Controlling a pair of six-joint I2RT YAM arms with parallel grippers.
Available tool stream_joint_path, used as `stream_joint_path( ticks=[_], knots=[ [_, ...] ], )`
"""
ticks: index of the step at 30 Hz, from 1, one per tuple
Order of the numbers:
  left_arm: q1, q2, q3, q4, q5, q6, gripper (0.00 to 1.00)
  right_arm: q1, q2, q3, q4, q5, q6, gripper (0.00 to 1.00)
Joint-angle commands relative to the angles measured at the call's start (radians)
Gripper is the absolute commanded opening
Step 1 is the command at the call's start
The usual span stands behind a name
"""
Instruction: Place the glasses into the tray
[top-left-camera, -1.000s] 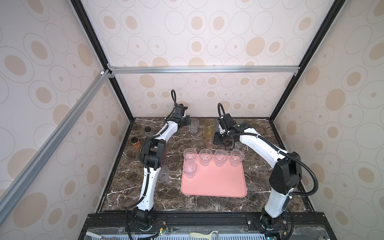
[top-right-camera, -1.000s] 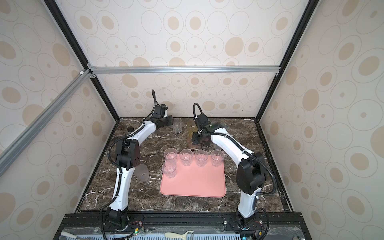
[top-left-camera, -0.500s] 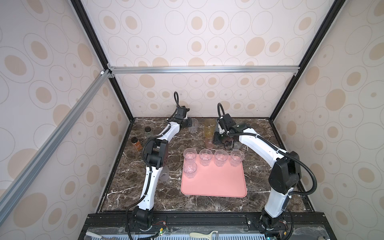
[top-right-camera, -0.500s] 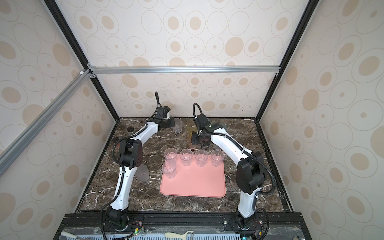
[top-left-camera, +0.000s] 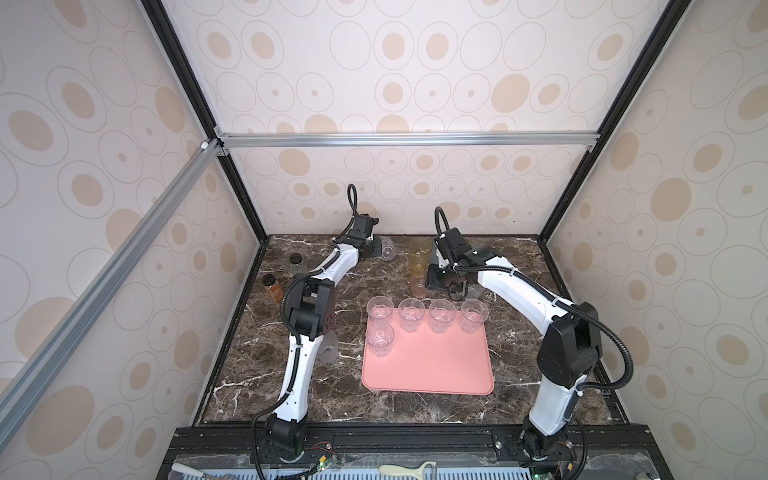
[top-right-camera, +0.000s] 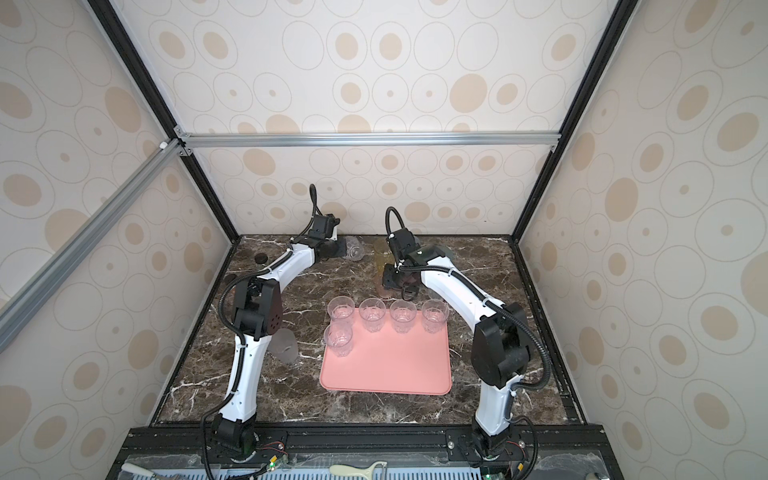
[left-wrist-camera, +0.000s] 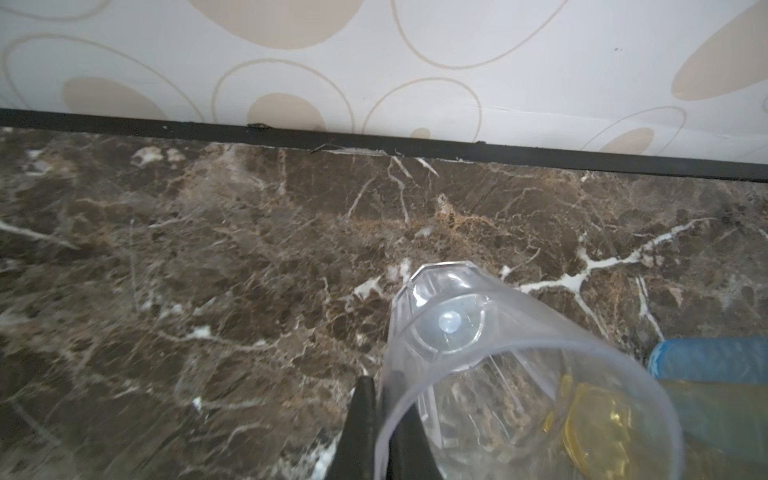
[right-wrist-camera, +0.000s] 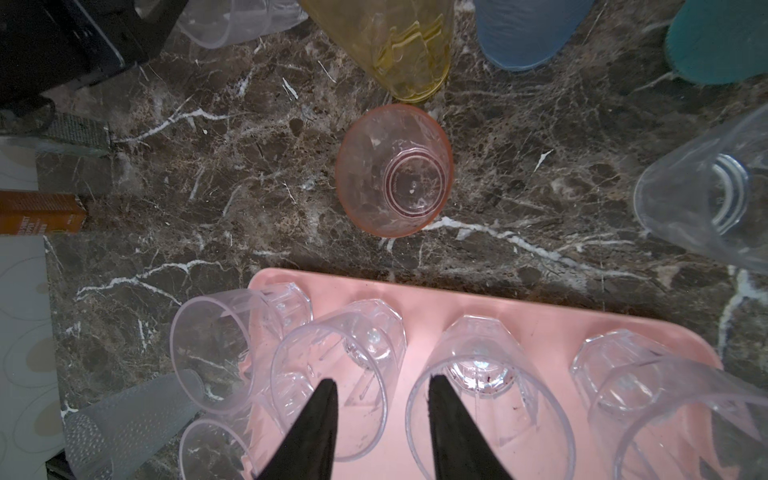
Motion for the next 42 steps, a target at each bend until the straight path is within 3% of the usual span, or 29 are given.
stream_joint_path(
  ticks=[1, 9, 16, 24, 32, 37, 42],
  knots=[
    [-0.004, -0.187, -0.084, 0.041, -0.026, 0.014, 0.01, 0.020, -0.029, 0.080, -0.019, 0.014, 0.019, 0.39],
    [-0.031, -0.580, -0.561, 0.195, -0.002, -0.095, 0.00, 0.175, 0.004, 0.248, -0.027, 0.300, -0.034, 0.42],
    [-0.097, -0.824, -0.812, 0.253, 0.000, -0.213, 0.00, 0.285, 0.158, 0.500, -0.130, 0.393, -0.123, 0.45],
    [-0.141, -0.969, -0.895, 0.239, -0.009, -0.262, 0.01, 0.316, 0.222, 0.563, -0.163, 0.472, -0.137, 0.39],
    [-0.186, -1.006, -0.918, 0.222, -0.001, -0.294, 0.05, 0.348, 0.249, 0.578, -0.194, 0.580, -0.182, 0.15],
    [-0.195, -1.058, -0.909, 0.215, 0.035, -0.310, 0.28, 0.347, 0.244, 0.575, -0.217, 0.615, -0.178, 0.03],
    [-0.198, -1.132, -0.897, 0.162, 0.032, -0.284, 0.43, 0.319, 0.225, 0.567, -0.235, 0.579, -0.149, 0.00]
  ],
)
